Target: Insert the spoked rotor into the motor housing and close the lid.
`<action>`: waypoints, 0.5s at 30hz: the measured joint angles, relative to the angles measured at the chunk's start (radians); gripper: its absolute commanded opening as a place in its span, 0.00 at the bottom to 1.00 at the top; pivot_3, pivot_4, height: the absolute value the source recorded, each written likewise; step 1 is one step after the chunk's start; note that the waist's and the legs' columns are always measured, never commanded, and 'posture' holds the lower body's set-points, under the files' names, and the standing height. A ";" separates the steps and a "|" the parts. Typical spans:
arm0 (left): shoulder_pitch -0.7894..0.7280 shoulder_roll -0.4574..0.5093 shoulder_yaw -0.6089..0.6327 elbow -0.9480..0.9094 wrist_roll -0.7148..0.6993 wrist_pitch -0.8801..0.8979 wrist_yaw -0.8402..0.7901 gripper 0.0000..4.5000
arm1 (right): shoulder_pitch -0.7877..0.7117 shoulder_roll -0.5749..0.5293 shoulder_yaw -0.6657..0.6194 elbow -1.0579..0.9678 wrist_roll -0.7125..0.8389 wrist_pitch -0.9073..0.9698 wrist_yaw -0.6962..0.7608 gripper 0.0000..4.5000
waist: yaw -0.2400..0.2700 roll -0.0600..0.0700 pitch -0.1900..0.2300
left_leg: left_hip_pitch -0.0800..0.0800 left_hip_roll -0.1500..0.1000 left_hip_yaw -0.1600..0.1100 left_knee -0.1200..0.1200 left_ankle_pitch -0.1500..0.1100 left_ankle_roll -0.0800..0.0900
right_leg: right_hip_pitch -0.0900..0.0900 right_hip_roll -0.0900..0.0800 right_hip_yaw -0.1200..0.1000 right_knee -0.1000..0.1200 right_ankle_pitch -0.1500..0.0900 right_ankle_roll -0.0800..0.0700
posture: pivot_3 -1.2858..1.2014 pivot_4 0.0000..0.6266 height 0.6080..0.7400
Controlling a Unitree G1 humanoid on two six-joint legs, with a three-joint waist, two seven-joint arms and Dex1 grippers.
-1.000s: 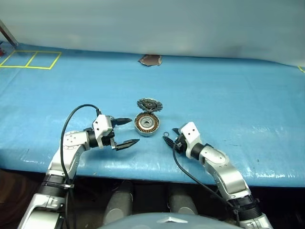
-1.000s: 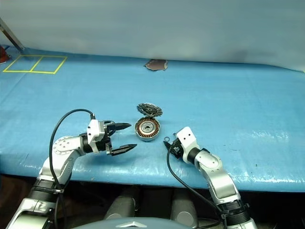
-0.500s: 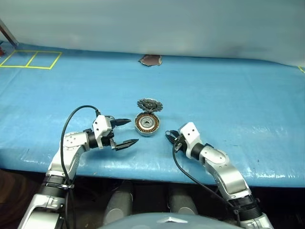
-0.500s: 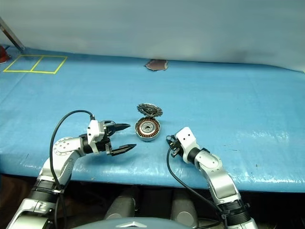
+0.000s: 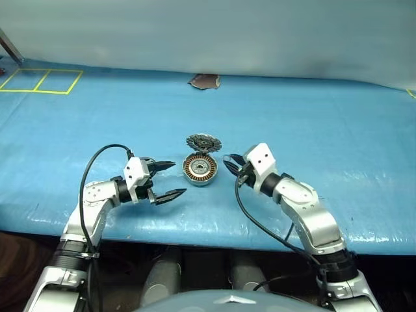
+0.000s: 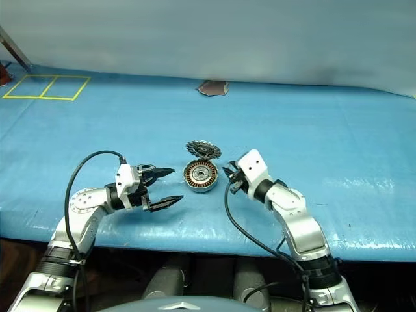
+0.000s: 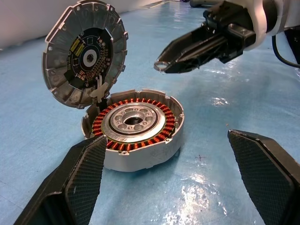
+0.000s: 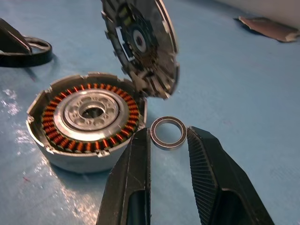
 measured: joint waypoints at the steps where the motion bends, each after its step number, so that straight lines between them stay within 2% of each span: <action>1: 0.000 0.000 0.005 0.002 0.002 -0.006 0.006 1.00 | -0.015 0.014 0.017 0.002 0.003 0.003 0.008 0.17 | 0.000 0.000 0.000 | 0.000 0.000 0.000 0.000 0.000 0.000 | 0.000 0.000 0.000 0.000 0.000 0.000 | 0.52 0.24 1.00; 6: -0.003 -0.005 0.013 0.012 0.008 -0.037 0.037 1.00 | -0.066 0.058 0.085 0.076 -0.004 0.016 0.019 0.17 | 0.002 0.000 0.000 | 0.000 -0.001 0.000 0.000 0.000 0.000 | 0.000 -0.001 0.000 -0.001 0.000 0.000 | 0.52 0.24 1.00; 15: -0.002 -0.005 0.013 0.014 0.010 -0.060 0.059 1.00 | -0.108 0.088 0.097 0.174 -0.013 0.012 0.012 0.17 | -0.004 0.000 0.000 | 0.000 0.000 0.000 -0.001 0.000 0.000 | 0.000 0.000 0.000 -0.001 0.000 0.000 | 0.52 0.24 1.00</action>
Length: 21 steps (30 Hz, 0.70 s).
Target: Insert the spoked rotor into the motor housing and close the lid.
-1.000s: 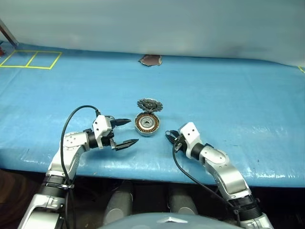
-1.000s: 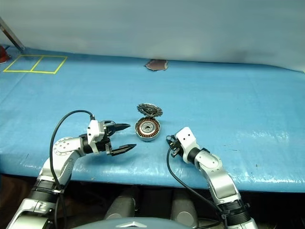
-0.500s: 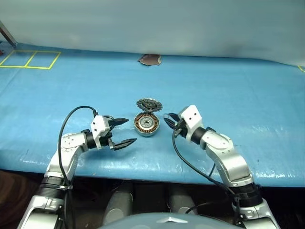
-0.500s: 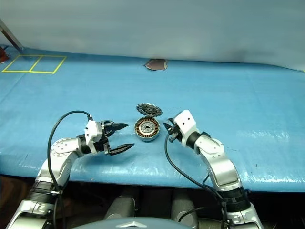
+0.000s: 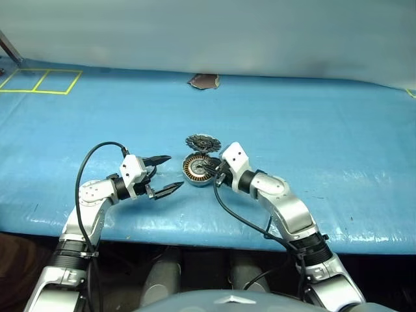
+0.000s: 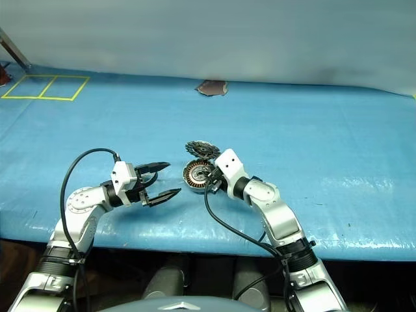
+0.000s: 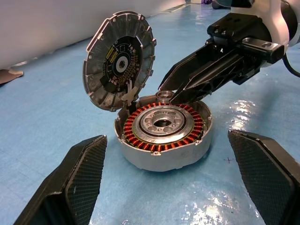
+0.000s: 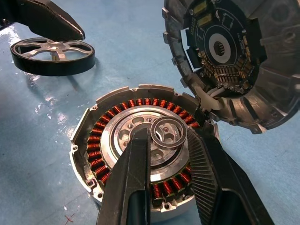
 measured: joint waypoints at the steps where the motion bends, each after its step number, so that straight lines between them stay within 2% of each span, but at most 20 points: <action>1: 0.000 0.000 0.000 0.001 0.000 -0.002 0.001 1.00 | 0.000 0.003 0.001 0.005 -0.001 -0.001 0.000 0.17 | -0.001 0.000 0.000 | 0.000 0.000 0.000 0.000 0.000 0.000 | 0.000 0.000 0.000 0.000 0.000 0.000 | 0.52 0.24 1.00; 21: 0.000 0.000 0.000 0.020 0.010 -0.009 0.008 1.00 | -0.014 0.041 0.027 0.061 -0.030 -0.018 0.006 0.17 | -0.002 0.000 0.000 | 0.000 0.000 0.000 0.000 0.000 0.000 | 0.000 0.000 0.000 0.000 0.000 0.000 | 0.52 0.24 1.00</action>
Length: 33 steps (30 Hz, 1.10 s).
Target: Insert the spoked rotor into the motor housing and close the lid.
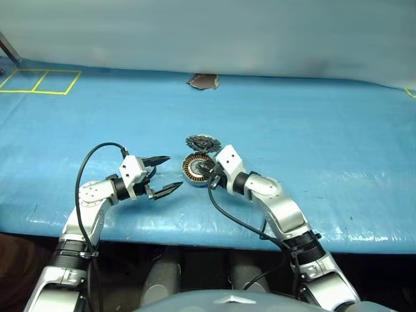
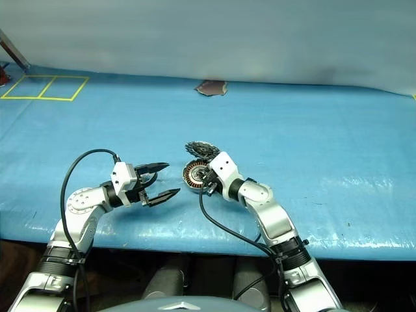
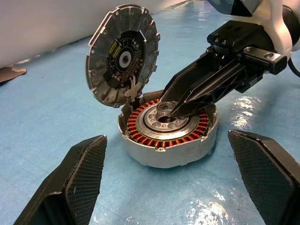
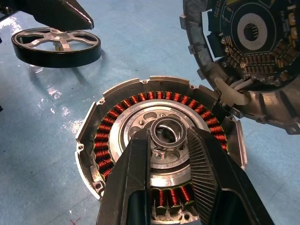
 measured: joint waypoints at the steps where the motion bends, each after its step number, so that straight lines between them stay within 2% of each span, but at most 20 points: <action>1: 0.000 0.000 0.000 0.000 0.000 0.000 0.001 1.00 | -0.001 0.003 0.000 0.001 0.000 0.000 0.000 0.17 | 0.000 0.000 0.000 | 0.000 0.000 0.000 0.000 0.000 0.000 | 0.000 0.000 0.000 0.000 0.000 0.000 | 0.52 0.24 1.00; 13: 0.000 0.001 0.000 0.012 0.005 -0.015 0.014 1.00 | -0.003 0.000 0.006 0.001 -0.005 0.000 0.009 0.17 | 0.000 0.000 0.000 | 0.000 0.000 0.000 0.000 0.000 0.000 | 0.000 0.000 0.000 0.000 0.000 0.000 | 0.52 0.24 1.00; 17: -0.001 0.001 0.000 0.012 0.009 -0.016 0.014 1.00 | -0.003 -0.004 0.007 0.001 -0.011 -0.003 0.007 0.46 | 0.000 0.000 0.000 | 0.000 0.000 0.000 0.000 0.000 0.000 | 0.000 0.000 0.000 0.000 0.000 0.000 | 0.52 0.24 1.00; 28: -0.003 0.001 0.000 0.017 0.019 -0.018 0.014 1.00 | -0.004 0.003 0.005 -0.008 -0.002 -0.007 0.003 0.46 | 0.000 0.000 0.000 | 0.000 0.000 0.000 0.000 0.000 0.000 | 0.000 0.000 0.000 0.000 0.000 0.000 | 0.52 0.24 1.00; 33: -0.003 0.001 0.000 0.017 0.021 -0.018 0.014 1.00 | -0.004 0.006 0.005 -0.008 0.009 -0.008 0.015 0.12 | 0.000 0.000 0.000 | 0.000 0.000 0.000 0.000 0.000 0.000 | 0.000 0.000 0.000 0.000 0.000 0.000 | 0.52 0.24 1.00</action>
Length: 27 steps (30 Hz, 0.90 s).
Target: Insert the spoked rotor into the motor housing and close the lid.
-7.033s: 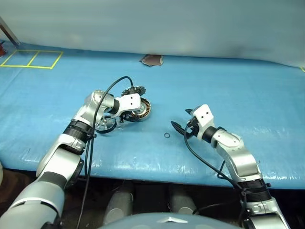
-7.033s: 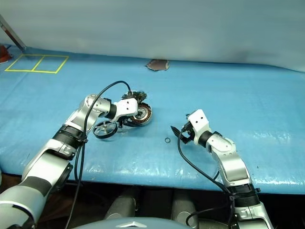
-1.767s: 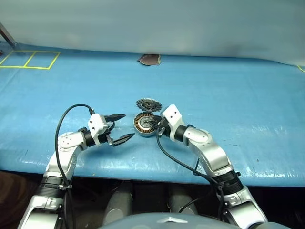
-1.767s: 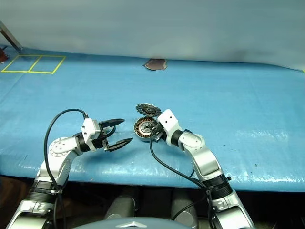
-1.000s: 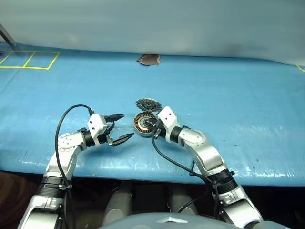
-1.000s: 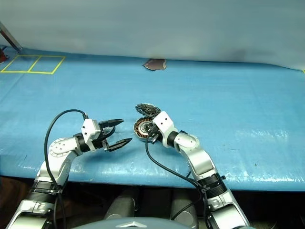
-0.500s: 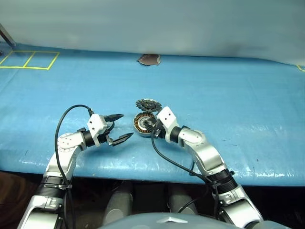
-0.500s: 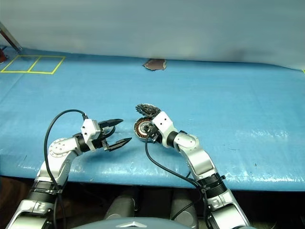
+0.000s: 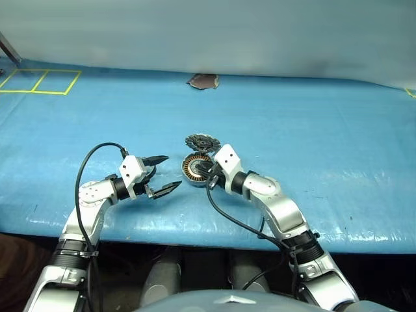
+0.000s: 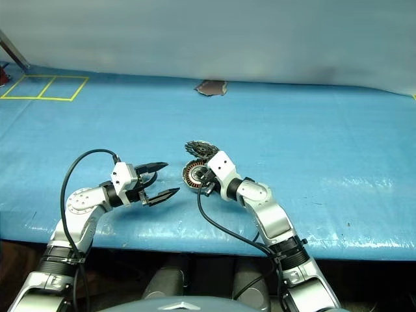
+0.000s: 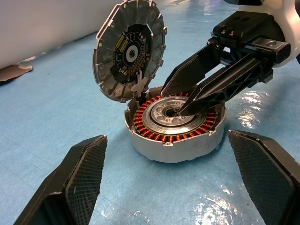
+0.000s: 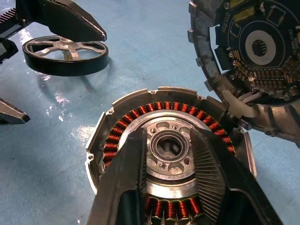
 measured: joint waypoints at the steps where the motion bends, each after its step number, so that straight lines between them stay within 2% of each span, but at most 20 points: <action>1: 0.000 0.000 0.000 0.000 0.000 0.000 0.000 1.00 | 0.000 0.000 0.000 0.000 0.001 0.000 0.001 0.04 | 0.000 0.000 0.000 | 0.000 0.000 0.000 0.000 0.000 0.000 | 0.000 0.000 0.000 0.000 0.000 0.000 | 0.52 0.24 1.00; 2: 0.000 0.000 0.000 0.000 0.000 0.000 0.000 1.00 | 0.000 0.000 0.000 0.000 0.000 0.000 0.001 0.00 | 0.000 0.000 0.000 | 0.000 0.000 0.000 0.000 0.000 0.000 | 0.000 0.000 0.000 0.000 0.000 0.000 | 0.52 0.24 1.00; 19: 0.008 0.002 0.021 -0.006 -0.005 0.037 0.033 1.00 | 0.000 0.007 0.000 0.019 -0.008 0.000 -0.003 0.00 | 0.000 0.000 0.000 | 0.000 0.000 0.000 0.000 0.000 0.000 | 0.000 0.000 0.000 0.000 0.000 0.000 | 0.52 0.24 1.00; 27: 0.014 0.031 0.048 -0.100 -0.072 0.208 0.053 1.00 | 0.019 0.006 -0.007 -0.083 0.010 0.002 -0.002 0.00 | -0.001 0.000 0.000 | 0.000 0.000 0.000 -0.001 0.000 0.000 | -0.001 0.000 0.000 0.000 0.000 0.000 | 0.52 0.24 1.00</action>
